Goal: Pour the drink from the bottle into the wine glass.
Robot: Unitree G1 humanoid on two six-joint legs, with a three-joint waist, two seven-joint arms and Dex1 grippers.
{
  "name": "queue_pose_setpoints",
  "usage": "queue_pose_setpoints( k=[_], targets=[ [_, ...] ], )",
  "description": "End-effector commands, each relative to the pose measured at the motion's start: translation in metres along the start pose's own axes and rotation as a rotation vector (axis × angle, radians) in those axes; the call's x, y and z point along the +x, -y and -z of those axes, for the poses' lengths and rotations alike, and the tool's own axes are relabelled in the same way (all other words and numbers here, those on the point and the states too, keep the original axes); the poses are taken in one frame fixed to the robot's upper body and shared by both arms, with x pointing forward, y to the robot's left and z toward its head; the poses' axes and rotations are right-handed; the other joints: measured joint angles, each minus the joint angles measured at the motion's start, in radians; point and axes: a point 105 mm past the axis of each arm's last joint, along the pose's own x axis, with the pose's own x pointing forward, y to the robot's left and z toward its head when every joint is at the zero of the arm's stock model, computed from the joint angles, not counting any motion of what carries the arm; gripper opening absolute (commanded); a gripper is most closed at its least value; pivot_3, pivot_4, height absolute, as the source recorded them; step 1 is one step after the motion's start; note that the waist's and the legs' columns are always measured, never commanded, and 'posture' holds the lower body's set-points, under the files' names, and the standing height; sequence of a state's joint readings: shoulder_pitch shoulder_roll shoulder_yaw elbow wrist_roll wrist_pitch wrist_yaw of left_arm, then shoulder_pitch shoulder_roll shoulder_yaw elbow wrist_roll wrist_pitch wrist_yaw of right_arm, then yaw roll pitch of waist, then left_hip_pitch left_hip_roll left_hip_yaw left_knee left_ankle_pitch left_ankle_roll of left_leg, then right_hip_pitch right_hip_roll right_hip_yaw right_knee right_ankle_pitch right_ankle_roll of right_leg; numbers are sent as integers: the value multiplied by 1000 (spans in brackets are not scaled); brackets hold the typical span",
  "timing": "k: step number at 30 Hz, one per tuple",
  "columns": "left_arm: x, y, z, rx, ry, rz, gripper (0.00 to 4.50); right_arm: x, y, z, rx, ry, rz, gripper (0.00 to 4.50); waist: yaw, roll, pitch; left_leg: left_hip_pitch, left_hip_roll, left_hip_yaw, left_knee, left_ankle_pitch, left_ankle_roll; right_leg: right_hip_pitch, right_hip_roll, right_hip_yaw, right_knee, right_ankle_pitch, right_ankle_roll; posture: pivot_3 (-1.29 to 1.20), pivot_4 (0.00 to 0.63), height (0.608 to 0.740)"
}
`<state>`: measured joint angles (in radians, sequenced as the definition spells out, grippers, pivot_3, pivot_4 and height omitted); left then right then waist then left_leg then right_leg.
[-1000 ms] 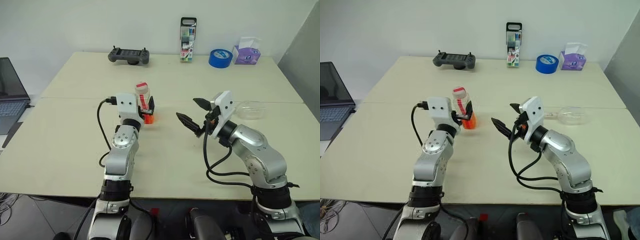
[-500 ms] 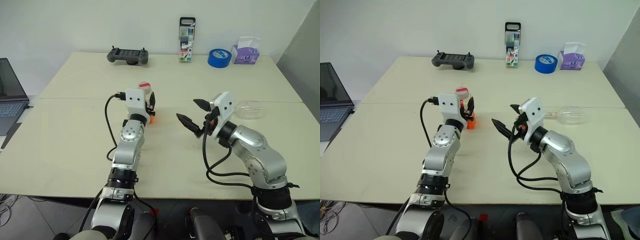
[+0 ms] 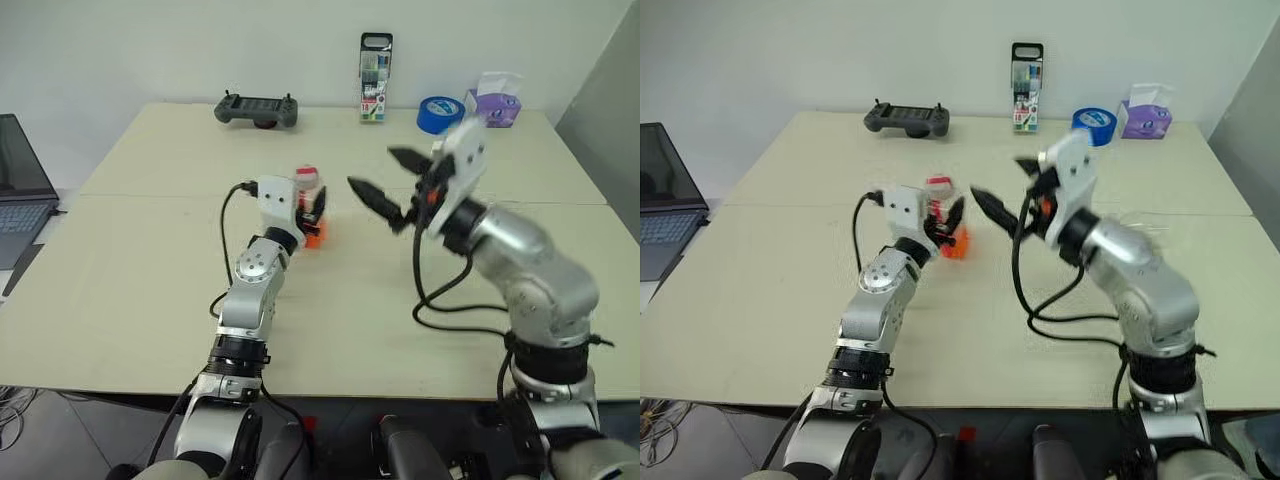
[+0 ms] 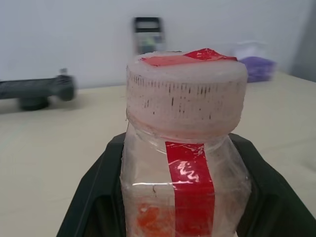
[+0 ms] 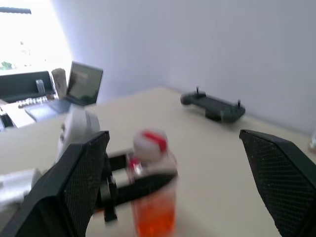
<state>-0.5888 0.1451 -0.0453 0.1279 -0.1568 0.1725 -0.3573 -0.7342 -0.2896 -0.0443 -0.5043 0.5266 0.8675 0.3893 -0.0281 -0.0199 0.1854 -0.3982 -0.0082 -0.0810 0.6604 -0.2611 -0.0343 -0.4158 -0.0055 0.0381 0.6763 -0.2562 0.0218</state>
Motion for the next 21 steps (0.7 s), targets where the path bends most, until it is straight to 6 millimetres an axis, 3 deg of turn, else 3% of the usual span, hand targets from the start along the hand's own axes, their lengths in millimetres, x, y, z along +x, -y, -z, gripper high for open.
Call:
queue_pose_setpoints(
  k=[1,12,21],
  targets=[
    [-3,32,-42,34,116,244,2124,-9,-15,-13,-13,0,-49,4500,1,0,0,0,0,-1,0,0,0,0,0,0,0,0,0,0,150,740],
    [-19,65,-48,-5,112,487,2121,-32,-4,20,-25,-160,153,4500,-1,0,0,1,0,1,1,0,0,-1,-1,1,2,-2,3,0,150,740],
    [-21,79,-40,-36,92,526,2103,-25,-8,30,-19,-183,195,4500,-1,0,0,0,0,1,1,0,0,-3,1,2,2,-2,3,0,150,740]
  ],
)
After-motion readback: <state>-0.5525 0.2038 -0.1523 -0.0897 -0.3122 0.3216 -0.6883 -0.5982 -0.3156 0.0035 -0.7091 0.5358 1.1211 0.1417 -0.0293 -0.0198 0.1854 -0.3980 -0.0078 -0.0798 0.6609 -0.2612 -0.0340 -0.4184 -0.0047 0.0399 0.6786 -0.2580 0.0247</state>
